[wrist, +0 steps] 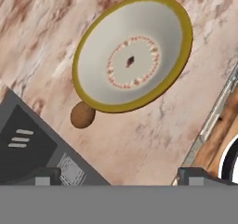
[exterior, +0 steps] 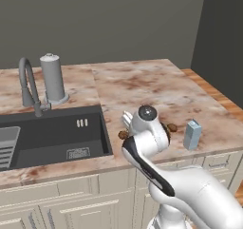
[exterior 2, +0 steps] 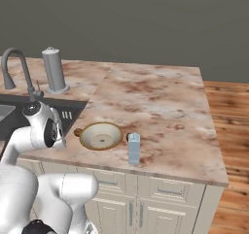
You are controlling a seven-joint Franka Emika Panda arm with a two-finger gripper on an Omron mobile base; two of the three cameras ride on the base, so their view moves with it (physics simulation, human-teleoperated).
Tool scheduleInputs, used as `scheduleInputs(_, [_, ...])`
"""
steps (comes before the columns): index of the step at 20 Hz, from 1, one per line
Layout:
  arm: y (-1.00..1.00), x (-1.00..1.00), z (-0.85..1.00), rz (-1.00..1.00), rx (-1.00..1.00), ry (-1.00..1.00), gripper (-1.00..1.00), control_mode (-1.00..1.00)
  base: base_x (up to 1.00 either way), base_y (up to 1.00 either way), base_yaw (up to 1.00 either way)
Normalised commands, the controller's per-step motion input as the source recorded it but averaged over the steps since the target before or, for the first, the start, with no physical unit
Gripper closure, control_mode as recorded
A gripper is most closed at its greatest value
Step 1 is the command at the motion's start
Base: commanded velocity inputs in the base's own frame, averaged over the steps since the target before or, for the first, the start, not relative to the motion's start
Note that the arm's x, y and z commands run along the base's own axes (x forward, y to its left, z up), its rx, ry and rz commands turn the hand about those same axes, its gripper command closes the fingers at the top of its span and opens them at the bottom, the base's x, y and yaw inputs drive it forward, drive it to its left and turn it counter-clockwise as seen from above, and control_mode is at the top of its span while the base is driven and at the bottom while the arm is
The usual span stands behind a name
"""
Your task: Gather the eggs and milk located in the vicinity of the sink area and place them right next to the bowl.
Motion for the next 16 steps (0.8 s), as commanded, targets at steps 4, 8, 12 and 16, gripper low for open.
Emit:
scheduleInputs(4, [-0.26,-0.43,0.68,-0.01,-0.06,0.16,-1.0,-1.0,0.0,0.0,0.0])
scheduleInputs(8, [-0.54,-0.25,0.22,-0.03,-0.05,0.19,-1.0,-1.0,0.0,0.0,0.0])
scheduleInputs(12, [-0.77,-0.16,0.02,0.0,-0.03,0.16,-1.0,-1.0,0.0,0.0,0.0])
scheduleInputs(16, [-0.87,-0.05,0.0,0.0,-0.04,0.08,-1.0,-1.0,0.0,0.0,0.0])
